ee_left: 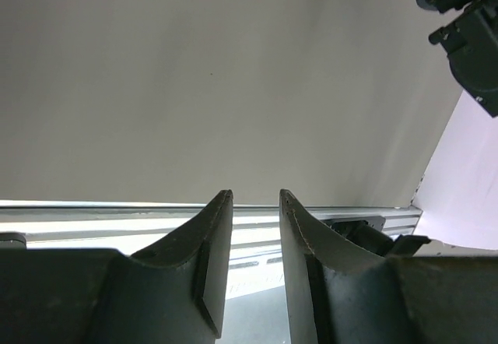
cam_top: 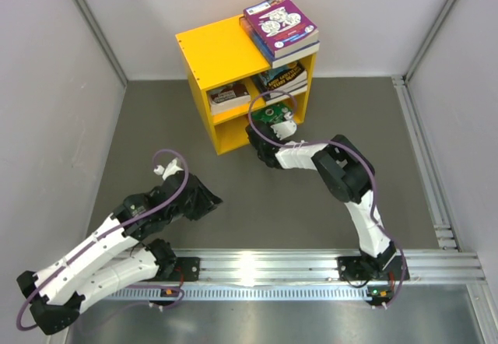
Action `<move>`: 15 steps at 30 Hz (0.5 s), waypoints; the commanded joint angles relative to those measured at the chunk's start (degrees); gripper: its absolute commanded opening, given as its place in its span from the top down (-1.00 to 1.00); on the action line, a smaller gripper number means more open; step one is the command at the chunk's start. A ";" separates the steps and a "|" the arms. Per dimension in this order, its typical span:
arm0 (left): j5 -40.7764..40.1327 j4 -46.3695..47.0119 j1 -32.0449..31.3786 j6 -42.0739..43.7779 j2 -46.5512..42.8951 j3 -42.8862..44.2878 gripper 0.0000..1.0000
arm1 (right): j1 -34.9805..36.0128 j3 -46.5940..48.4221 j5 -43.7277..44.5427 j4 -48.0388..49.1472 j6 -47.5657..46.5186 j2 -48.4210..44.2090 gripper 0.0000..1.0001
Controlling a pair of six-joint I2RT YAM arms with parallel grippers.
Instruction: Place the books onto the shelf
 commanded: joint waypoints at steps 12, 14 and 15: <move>-1.76 3.30 0.24 -0.39 1.08 -0.59 0.28 | -6.66 -17.85 -12.11 37.26 -5.68 -5.94 1.00; -3.43 3.12 0.24 0.58 2.04 0.29 0.25 | -6.31 -22.57 -19.03 39.82 -7.79 -10.60 0.99; -3.96 3.04 0.24 0.93 2.22 0.55 0.23 | -5.61 -24.61 -20.72 39.82 -9.89 -12.88 0.96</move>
